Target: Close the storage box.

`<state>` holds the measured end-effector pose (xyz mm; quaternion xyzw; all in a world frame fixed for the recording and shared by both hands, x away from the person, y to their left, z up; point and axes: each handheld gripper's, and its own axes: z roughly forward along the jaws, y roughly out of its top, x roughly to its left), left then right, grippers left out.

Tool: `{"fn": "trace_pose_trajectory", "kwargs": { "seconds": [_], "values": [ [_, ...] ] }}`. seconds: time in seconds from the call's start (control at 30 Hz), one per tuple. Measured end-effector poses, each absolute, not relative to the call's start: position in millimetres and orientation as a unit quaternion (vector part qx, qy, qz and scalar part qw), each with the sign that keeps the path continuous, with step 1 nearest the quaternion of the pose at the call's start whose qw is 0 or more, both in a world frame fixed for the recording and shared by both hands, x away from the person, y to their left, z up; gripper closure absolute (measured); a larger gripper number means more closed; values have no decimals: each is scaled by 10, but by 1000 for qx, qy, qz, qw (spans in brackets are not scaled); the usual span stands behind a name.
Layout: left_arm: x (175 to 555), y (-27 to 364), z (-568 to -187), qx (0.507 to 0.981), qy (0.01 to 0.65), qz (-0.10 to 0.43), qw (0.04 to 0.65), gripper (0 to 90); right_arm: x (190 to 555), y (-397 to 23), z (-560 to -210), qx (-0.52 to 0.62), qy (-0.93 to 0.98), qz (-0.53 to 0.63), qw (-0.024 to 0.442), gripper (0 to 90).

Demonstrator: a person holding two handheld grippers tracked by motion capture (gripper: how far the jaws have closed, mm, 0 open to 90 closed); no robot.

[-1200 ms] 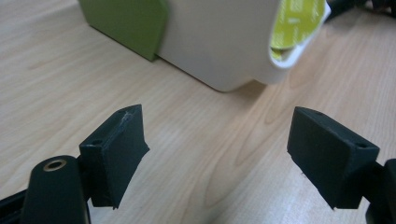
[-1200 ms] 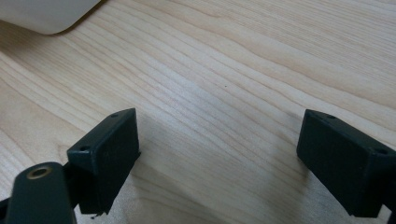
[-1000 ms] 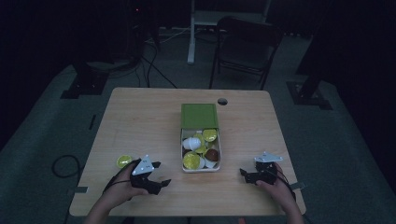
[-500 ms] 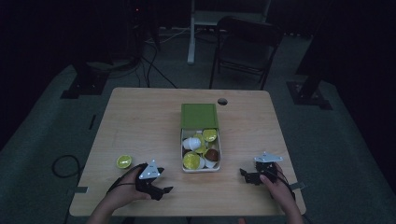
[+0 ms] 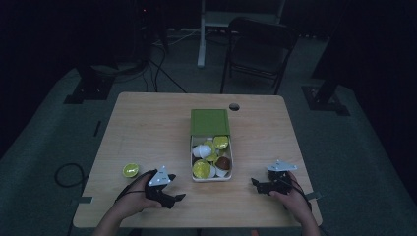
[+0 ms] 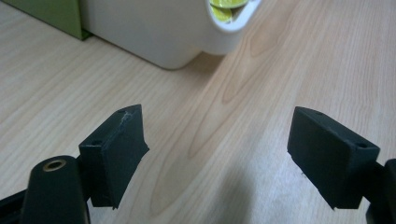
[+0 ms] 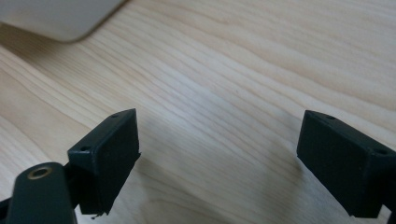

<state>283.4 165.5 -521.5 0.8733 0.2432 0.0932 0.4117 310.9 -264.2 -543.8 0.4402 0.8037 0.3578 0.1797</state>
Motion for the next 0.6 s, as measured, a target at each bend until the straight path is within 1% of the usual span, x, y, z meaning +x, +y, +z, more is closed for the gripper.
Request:
{"fn": "trace_pose_trajectory", "kwargs": {
  "seconds": [0.23,0.6],
  "values": [
    [2871,1617,-5191,868,245,99,421,194,3084,-2574,-5366,425,807,372,172,127],
    [2934,1570,-5109,848,249,110,454,194,3023,-2433,-5227,399,812,394,165,127]
  ]
}}
